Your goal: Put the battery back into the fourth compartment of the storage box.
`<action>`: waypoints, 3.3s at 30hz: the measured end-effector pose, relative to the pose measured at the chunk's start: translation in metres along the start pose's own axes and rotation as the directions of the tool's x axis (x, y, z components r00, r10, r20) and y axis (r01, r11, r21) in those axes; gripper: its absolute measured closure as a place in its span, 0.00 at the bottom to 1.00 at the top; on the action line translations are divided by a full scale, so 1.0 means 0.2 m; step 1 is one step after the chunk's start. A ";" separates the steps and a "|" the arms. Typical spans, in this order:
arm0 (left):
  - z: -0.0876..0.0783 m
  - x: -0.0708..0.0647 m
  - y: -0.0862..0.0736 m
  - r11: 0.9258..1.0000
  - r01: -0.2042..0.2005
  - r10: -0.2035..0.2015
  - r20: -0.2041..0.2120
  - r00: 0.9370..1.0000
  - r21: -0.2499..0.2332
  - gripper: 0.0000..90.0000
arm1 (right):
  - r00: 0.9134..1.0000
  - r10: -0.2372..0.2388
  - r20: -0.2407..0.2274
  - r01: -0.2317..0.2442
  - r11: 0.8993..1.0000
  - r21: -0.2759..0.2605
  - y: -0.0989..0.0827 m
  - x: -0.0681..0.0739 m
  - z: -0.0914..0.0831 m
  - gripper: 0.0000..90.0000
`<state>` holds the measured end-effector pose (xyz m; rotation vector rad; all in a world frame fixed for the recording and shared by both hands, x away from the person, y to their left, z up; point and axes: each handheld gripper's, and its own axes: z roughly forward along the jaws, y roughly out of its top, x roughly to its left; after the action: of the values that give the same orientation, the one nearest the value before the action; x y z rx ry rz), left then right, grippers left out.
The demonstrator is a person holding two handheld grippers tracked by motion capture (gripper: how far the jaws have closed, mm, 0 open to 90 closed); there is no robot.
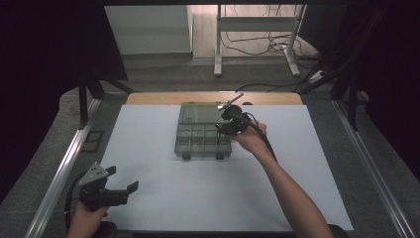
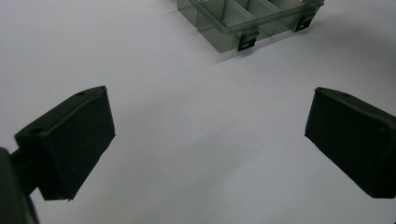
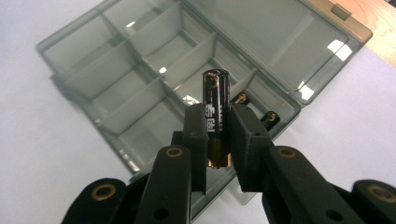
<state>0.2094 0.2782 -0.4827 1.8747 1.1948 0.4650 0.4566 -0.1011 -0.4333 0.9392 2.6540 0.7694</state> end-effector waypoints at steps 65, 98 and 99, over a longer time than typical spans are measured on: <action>0.00 -0.01 0.00 1.000 -0.006 0.006 -0.006 1.000 0.006 0.02 | 0.997 -0.061 -0.057 0.056 0.995 -0.081 -0.20 0.08 -0.17 0.23; 0.00 -0.01 0.00 1.000 -0.008 0.008 -0.004 1.000 0.003 0.02 | 0.998 -0.023 -0.058 0.013 0.985 -0.170 -0.58 0.16 -0.38 0.01; 0.00 -0.01 0.00 1.000 -0.009 0.009 -0.004 1.000 0.004 0.02 | 0.998 -0.026 -0.060 0.016 0.985 -0.174 -0.60 0.16 -0.39 0.01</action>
<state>0.2089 0.2767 -0.4824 1.8839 1.1909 0.4725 0.3410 -0.1899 -0.4342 0.8538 2.5922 1.0218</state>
